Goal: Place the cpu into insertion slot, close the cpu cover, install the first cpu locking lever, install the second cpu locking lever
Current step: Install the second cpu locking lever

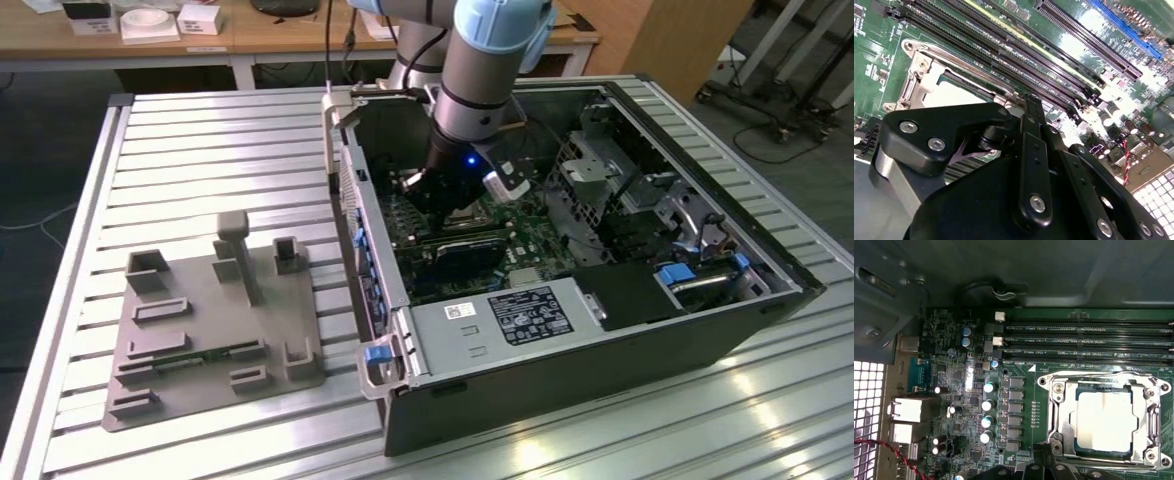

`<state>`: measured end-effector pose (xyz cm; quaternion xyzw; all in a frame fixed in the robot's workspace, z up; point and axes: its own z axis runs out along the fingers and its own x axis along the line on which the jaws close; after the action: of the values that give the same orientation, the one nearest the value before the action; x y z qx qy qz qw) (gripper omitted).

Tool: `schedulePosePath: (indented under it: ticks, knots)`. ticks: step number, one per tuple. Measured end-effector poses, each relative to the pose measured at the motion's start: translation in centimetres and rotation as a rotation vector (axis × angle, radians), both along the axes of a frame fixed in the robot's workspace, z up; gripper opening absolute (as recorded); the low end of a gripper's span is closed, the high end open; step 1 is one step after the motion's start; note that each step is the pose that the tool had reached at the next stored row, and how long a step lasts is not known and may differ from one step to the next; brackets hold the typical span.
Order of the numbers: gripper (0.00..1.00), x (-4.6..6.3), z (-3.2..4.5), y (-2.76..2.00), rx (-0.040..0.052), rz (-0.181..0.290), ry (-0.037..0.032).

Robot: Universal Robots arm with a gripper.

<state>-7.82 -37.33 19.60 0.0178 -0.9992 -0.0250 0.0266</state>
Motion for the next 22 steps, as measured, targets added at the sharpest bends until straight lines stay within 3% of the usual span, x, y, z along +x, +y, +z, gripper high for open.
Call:
schedulePosePath:
  ticks: [5,9,22]
  knots:
    - [0.11,0.0,0.01,-0.01,-0.0287,0.0,-0.0007]
    - [0.11,0.0,0.22,0.0,-0.0288,0.0,-0.0017]
    - [0.11,0.0,1.93,0.16,-0.0289,0.0,-0.0116]
